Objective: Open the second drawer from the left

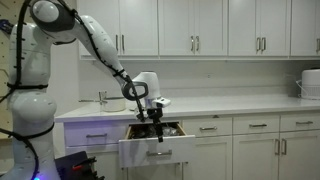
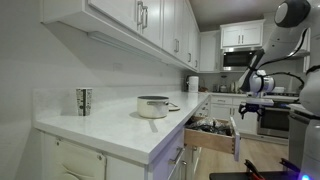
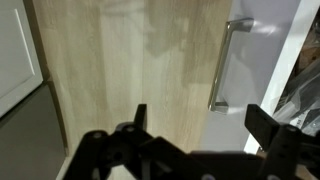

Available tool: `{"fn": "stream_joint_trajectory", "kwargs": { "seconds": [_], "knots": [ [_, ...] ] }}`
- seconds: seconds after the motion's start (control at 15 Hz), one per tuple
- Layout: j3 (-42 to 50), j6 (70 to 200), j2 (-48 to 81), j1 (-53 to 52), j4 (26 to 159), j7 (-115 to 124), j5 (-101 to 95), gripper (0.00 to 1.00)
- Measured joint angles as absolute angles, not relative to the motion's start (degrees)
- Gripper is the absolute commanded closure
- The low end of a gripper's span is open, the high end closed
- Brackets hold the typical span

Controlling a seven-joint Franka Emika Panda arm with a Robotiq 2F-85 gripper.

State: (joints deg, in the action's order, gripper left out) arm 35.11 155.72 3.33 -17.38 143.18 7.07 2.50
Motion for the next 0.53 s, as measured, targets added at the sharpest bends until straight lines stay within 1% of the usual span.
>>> {"fn": "stream_joint_trajectory", "kwargs": {
  "seconds": [0.07,0.27,0.53],
  "knots": [
    [33.2,155.7,3.3,-15.5,143.2,7.1,2.5,0.00],
    [23.5,155.7,3.3,-6.6,143.0,7.2,2.6,0.00],
    [15.5,155.7,3.1,-1.1,142.0,8.6,3.4,0.00]
  ]
}}
